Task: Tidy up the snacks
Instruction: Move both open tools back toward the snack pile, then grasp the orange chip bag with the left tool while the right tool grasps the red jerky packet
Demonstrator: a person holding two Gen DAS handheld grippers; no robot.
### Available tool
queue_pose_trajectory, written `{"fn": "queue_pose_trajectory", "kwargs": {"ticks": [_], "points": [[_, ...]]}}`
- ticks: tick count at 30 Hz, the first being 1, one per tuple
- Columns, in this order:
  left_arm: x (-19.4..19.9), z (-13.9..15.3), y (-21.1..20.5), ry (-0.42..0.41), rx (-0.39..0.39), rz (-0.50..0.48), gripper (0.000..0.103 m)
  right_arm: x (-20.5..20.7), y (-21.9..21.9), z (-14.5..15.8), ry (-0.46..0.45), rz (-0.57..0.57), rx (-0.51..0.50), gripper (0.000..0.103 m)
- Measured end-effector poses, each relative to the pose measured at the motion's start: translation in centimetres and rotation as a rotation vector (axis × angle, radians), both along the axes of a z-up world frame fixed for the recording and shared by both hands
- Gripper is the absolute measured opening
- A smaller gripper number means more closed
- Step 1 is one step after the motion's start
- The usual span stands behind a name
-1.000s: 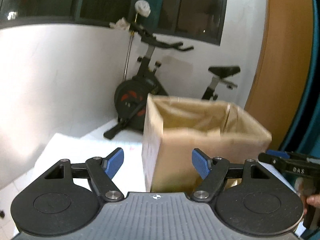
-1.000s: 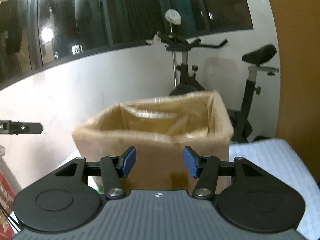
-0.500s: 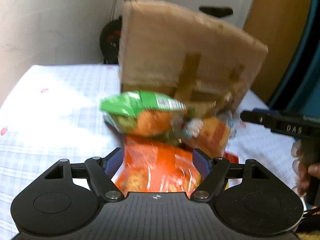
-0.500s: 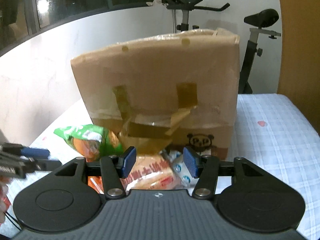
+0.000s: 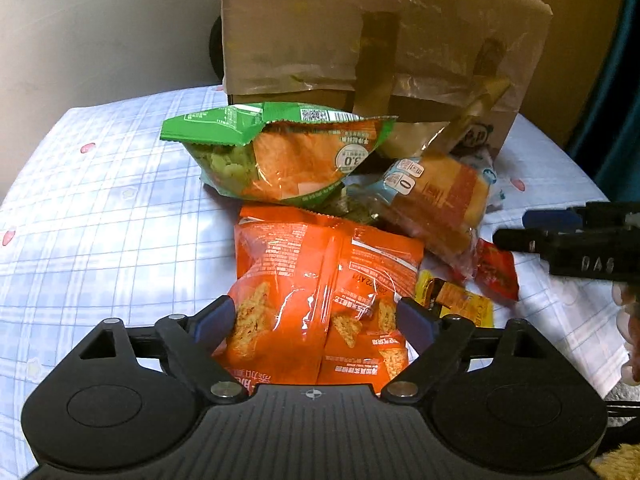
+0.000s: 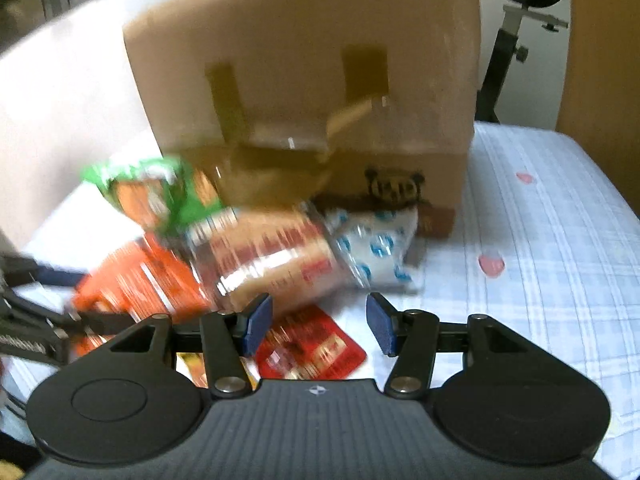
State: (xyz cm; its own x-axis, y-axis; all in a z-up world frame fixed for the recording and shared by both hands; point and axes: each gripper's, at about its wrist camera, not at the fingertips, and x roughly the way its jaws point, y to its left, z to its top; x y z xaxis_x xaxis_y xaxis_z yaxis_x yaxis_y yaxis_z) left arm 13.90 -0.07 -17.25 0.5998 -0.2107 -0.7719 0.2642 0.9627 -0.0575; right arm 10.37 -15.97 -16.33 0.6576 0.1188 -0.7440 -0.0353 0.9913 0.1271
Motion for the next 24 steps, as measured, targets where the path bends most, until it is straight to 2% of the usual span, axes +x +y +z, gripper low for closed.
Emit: {"fn": "queue_pose_trajectory", "kwargs": {"ticks": [6, 13, 24], "points": [[-0.5, -0.8, 0.0, -0.012, -0.008, 0.073, 0.095, -0.2, 1.1, -1.5, 0.006, 0.139, -0.072, 0.056], [-0.9, -0.9, 0.3, -0.018, -0.036, 0.118, 0.096, 0.5, 1.6, -1.8, -0.015, 0.291, -0.101, 0.067], [-0.7, -1.2, 0.5, -0.008, -0.038, 0.15, 0.096, 1.0, 1.7, -1.7, -0.017, 0.304, -0.043, 0.068]]}}
